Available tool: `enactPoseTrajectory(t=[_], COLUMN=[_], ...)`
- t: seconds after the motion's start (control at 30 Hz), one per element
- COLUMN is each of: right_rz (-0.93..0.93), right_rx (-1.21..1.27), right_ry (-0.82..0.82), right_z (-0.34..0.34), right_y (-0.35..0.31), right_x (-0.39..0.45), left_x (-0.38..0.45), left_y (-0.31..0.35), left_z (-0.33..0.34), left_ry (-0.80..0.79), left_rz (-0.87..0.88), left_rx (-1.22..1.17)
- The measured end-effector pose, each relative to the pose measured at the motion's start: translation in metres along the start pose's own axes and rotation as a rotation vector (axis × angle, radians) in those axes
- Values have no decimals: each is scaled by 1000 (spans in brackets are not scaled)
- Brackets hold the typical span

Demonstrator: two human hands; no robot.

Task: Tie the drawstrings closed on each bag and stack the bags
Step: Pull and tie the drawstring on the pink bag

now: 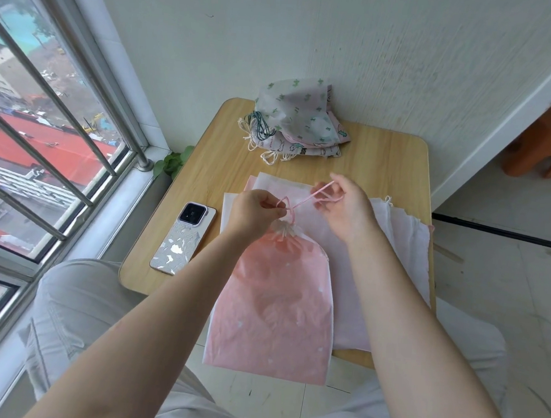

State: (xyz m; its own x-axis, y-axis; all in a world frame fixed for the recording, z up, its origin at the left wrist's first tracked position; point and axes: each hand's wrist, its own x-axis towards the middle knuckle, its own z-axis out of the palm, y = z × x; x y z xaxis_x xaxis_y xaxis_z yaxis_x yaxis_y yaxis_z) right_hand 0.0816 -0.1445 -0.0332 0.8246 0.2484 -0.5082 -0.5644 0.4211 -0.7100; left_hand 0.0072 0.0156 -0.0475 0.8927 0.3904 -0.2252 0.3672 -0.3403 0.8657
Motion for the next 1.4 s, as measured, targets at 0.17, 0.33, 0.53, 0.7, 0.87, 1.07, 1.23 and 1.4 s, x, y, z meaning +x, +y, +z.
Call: enactPoseTrajectory(t=[0.17, 0.33, 0.53, 0.7, 0.87, 1.07, 1.23, 1.4], right_rz=[-44, -264, -222, -167, -247, -349, -386, -393], right_rx=[26, -971, -1608, -1605, -1534, -1594, -1572, -1669], right_ry=[31, 89, -130, -274, -231, -76, 38, 29], right_z=[6, 3, 9, 14, 11, 8, 4, 4], right_y=[-10, -6, 3, 2, 5, 11, 14, 20], right_x=[-9, -9, -17, -21, -18, -12, -8, -12], left_x=[-1, -3, -4, -4, -5, -7, -4, -5], left_y=[-6, -7, -10, -14, -20, -22, -23, -20], left_z=[-1, -4, -5, -7, -9, -10, -11, -16], left_ry=[15, 18, 45, 54, 87, 114, 109, -7], left_rz=[-42, -43, -31, -29, -5, 11, -4, -106], left_rx=[-50, -49, -8, 18, 111, 189, 242, -4])
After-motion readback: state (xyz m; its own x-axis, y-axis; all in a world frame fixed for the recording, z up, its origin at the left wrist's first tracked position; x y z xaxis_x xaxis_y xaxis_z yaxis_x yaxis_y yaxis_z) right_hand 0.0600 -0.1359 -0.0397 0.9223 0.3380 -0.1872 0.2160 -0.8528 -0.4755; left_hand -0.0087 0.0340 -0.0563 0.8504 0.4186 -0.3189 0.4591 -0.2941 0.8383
